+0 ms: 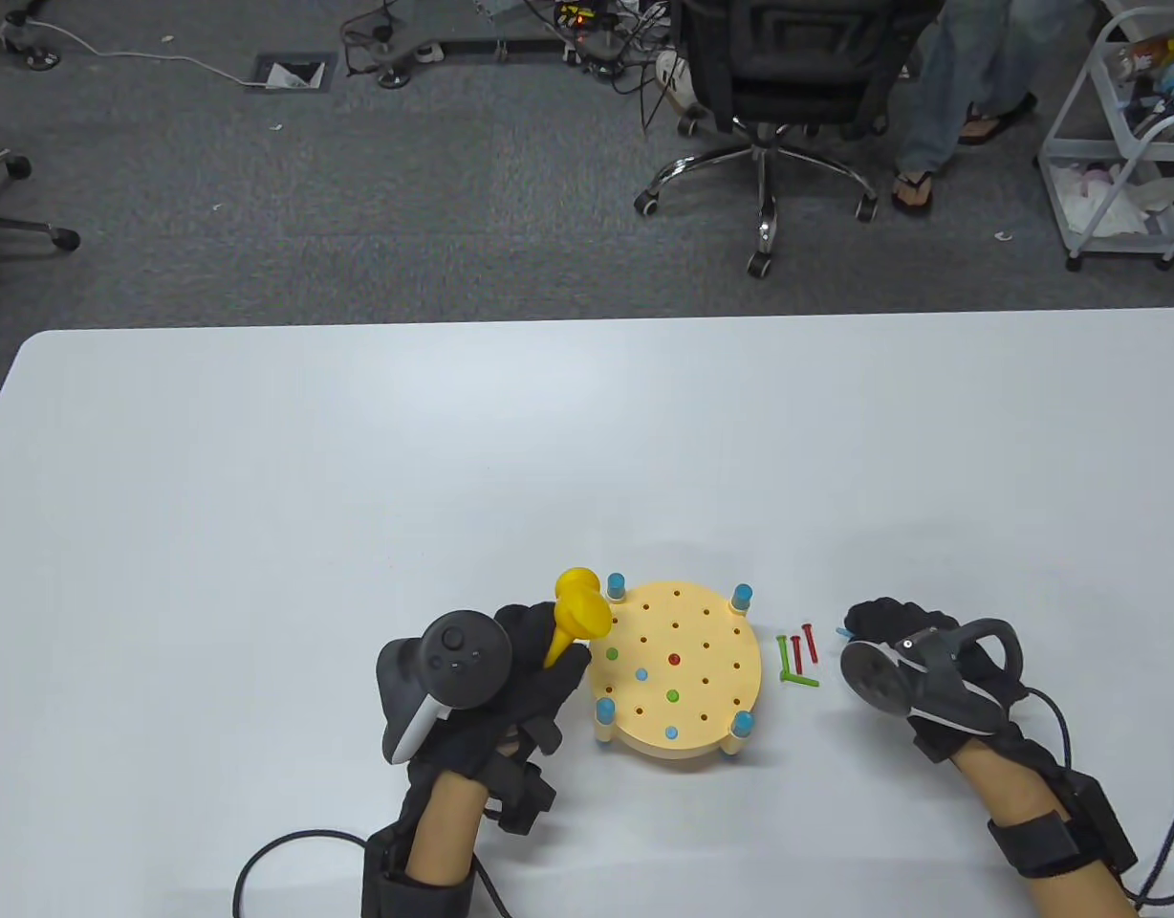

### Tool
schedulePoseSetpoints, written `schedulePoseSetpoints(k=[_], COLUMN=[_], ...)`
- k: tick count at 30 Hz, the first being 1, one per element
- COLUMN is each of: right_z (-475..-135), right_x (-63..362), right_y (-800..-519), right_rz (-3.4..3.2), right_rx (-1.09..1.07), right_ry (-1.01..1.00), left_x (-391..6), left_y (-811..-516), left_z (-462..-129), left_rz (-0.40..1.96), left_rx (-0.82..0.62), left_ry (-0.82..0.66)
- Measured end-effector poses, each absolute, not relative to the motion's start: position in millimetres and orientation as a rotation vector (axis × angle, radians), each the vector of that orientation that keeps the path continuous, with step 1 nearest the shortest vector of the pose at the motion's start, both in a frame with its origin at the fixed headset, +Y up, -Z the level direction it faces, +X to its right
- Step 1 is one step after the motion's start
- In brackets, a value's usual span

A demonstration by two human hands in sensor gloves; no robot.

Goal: Hammer toy nails into tap bench

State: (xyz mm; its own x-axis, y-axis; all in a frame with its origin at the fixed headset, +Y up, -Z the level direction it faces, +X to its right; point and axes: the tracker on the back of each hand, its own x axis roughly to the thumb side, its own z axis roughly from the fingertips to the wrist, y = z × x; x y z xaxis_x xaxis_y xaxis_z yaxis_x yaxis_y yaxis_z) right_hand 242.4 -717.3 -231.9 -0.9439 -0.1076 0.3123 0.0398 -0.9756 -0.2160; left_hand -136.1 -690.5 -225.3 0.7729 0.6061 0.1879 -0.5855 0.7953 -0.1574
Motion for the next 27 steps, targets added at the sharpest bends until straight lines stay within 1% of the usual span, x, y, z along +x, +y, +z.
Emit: schedulePoseSetpoints(k=[2,4,6,9,10,12,16,22,27], right_z=[-224.8,-221.3,-220.2,-221.0,-222.2,-226.8,-230.5,-230.8,-230.9], right_x=[232.1,216.1,187.7,149.5,139.7,117.8,93.1,79.1,73.2], right_y=[-697.3,-682.7,-670.3,-662.9,-662.5,-664.6,-670.9,-678.5,-677.8], right_rz=[-3.122,-3.168,-3.123,-2.951,-2.898,-2.784,-2.668,-2.556,-2.554], right_rx=[-0.577,-0.651,-0.800,-0.908,-0.932,-0.967,-0.995,-0.972,-0.973], right_ry=[0.386,0.334,0.131,0.045,0.037,-0.057,-0.148,-0.163,-0.162], left_x=[-135.1,-131.8,-125.6,-119.4,-118.7,-119.0,-122.8,-126.4,-125.9], left_y=[-686.5,-685.4,-686.8,-689.8,-690.6,-691.8,-693.0,-691.6,-692.6], left_z=[-222.7,-221.6,-221.8,-222.7,-223.0,-223.8,-225.6,-225.8,-226.2], left_rz=[0.615,0.584,0.549,0.525,0.524,0.525,0.540,0.530,0.524], left_rx=[-0.059,-0.040,-0.039,-0.053,-0.056,-0.060,-0.092,-0.091,-0.099], left_ry=[-0.235,-0.245,-0.279,-0.309,-0.313,-0.313,-0.313,-0.307,-0.315])
